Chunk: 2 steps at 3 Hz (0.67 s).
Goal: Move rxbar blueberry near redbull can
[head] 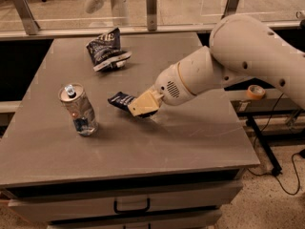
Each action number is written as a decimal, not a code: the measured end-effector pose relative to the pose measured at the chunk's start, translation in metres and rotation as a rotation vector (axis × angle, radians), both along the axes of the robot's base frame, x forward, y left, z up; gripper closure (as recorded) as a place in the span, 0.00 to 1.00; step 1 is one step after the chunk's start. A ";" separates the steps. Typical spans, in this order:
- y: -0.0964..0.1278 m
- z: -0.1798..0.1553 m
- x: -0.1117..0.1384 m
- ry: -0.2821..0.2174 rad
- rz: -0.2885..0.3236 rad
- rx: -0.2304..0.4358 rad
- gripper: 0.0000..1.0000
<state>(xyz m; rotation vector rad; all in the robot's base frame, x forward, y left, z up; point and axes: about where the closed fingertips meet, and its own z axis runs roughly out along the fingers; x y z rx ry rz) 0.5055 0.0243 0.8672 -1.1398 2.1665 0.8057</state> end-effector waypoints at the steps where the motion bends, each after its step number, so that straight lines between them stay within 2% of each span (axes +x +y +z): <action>1: 0.011 -0.009 -0.010 0.021 0.017 0.011 0.35; 2: 0.016 -0.014 -0.017 0.039 0.029 0.013 0.12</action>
Offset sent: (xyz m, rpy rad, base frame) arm -0.0229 0.0188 -0.0211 0.0189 0.0659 0.0371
